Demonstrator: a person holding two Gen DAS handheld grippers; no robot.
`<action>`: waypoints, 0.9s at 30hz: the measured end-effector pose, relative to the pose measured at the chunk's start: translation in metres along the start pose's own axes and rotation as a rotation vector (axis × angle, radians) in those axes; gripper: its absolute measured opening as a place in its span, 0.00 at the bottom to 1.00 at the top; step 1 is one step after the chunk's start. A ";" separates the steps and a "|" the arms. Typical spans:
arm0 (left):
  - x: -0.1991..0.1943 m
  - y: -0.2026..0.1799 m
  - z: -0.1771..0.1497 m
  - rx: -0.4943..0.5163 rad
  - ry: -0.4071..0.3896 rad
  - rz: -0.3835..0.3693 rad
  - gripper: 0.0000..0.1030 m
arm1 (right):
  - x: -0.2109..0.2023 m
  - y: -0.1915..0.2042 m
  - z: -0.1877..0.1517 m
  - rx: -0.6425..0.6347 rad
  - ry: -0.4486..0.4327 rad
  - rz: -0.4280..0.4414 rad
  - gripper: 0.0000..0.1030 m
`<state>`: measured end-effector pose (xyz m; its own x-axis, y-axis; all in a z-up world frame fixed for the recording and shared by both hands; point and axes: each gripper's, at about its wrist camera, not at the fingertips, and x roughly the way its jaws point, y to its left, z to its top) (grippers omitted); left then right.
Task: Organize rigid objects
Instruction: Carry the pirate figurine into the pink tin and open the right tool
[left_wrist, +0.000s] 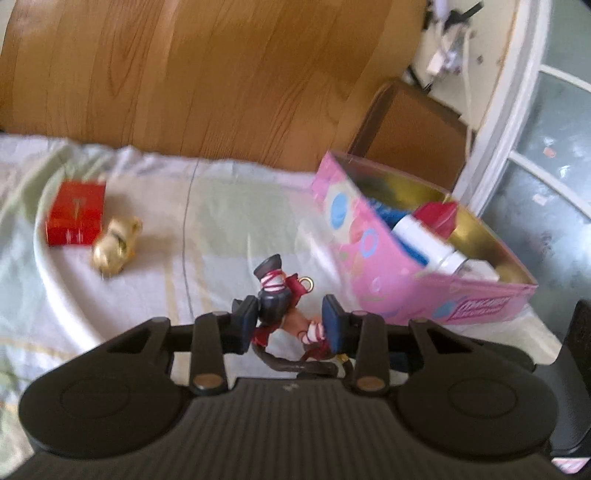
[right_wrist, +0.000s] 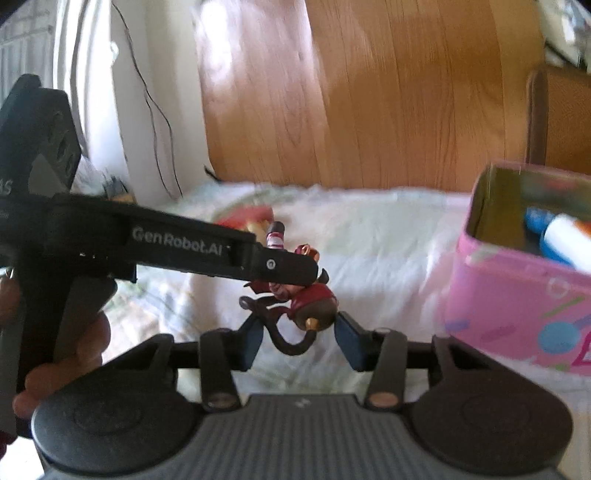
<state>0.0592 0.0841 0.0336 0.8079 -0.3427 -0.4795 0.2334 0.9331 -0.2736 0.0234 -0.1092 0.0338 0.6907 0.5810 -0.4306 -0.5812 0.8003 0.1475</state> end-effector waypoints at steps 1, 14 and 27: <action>-0.003 -0.004 0.003 0.010 -0.009 -0.001 0.39 | -0.006 0.001 -0.001 -0.005 -0.038 -0.002 0.42; 0.049 -0.100 0.056 0.170 -0.052 -0.116 0.40 | -0.057 -0.058 0.021 0.058 -0.223 -0.241 0.35; 0.108 -0.142 0.055 0.262 -0.026 0.096 0.51 | -0.064 -0.130 0.007 0.232 -0.282 -0.481 0.61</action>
<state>0.1430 -0.0797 0.0666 0.8461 -0.2512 -0.4701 0.2841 0.9588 -0.0010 0.0581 -0.2497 0.0488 0.9586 0.1376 -0.2493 -0.0884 0.9760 0.1989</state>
